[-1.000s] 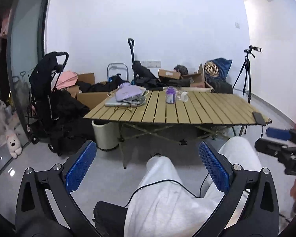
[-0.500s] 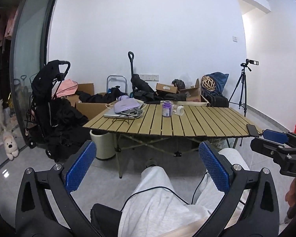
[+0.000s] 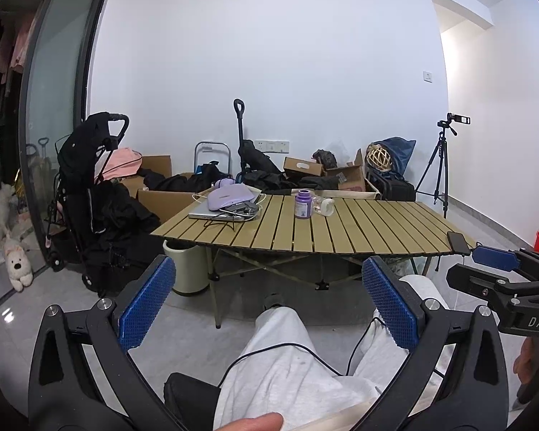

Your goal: Organize rigid objects

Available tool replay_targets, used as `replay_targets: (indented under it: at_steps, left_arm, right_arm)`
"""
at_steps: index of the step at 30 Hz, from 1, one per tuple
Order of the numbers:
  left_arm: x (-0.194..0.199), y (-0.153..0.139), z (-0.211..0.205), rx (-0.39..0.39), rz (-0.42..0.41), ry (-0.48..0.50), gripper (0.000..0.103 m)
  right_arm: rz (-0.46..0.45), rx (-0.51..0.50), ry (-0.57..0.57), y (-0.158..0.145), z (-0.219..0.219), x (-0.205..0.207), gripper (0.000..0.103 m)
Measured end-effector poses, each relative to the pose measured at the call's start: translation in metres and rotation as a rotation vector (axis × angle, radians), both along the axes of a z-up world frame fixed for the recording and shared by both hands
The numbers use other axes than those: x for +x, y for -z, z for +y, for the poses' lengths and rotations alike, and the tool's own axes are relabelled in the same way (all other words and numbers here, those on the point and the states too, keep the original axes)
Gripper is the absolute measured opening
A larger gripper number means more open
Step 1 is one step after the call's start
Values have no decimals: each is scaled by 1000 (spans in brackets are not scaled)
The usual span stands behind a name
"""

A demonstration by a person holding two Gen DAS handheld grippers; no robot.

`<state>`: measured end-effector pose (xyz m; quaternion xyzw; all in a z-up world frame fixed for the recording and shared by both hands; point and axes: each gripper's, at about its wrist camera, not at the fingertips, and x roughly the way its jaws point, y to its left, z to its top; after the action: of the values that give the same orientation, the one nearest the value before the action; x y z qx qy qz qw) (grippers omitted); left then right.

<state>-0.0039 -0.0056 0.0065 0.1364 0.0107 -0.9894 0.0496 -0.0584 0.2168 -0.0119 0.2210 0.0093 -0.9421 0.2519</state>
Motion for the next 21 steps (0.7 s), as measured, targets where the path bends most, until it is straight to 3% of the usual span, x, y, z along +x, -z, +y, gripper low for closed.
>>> replay_targets:
  at_steps: [21]
  left_arm:
    - [0,-1,3,-13,-6,22,103]
  right_arm:
    - [9,-5,12,-3,2,1,81]
